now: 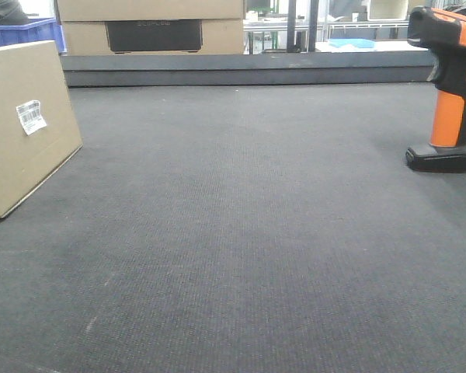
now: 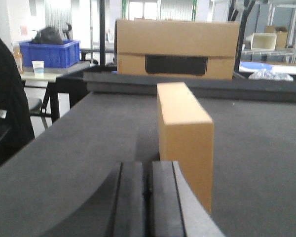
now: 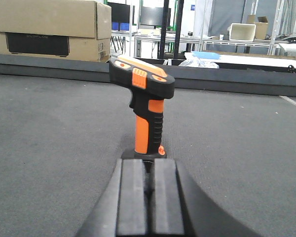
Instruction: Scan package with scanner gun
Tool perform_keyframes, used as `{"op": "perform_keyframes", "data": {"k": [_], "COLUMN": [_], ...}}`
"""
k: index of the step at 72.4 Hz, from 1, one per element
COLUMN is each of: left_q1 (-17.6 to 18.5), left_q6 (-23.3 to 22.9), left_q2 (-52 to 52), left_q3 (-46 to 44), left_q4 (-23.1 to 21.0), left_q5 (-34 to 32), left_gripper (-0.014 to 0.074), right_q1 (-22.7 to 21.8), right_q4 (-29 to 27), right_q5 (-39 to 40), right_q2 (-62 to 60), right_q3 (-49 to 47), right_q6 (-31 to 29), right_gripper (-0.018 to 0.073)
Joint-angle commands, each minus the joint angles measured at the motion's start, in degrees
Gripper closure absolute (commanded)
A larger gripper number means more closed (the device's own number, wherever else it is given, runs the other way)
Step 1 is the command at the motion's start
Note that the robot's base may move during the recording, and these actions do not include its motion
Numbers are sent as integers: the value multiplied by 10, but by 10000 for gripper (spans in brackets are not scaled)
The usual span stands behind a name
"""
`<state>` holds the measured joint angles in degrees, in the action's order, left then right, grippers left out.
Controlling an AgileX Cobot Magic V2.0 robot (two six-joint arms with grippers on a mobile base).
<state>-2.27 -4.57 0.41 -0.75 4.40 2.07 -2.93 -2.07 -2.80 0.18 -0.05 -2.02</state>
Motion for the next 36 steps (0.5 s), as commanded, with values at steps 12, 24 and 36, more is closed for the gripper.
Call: {"op": "perform_keyframes", "data": {"k": [12, 24, 36], "left_q1": [20, 20, 20], "left_q6": [2, 2, 2], "left_q2": [-4, -4, -4], "left_q3": [8, 8, 8], "left_q4": [-6, -6, -6], "left_q5": [-3, -3, -3], "left_gripper": [708, 708, 708], "right_q1": [-2, -2, -2], "right_q4": [-2, -2, -2], "right_q5": [11, 11, 11], "right_q2": [-2, -2, -2], "right_q3": [0, 0, 0], "right_q6": [0, 0, 0], "right_gripper": [725, 725, 725]}}
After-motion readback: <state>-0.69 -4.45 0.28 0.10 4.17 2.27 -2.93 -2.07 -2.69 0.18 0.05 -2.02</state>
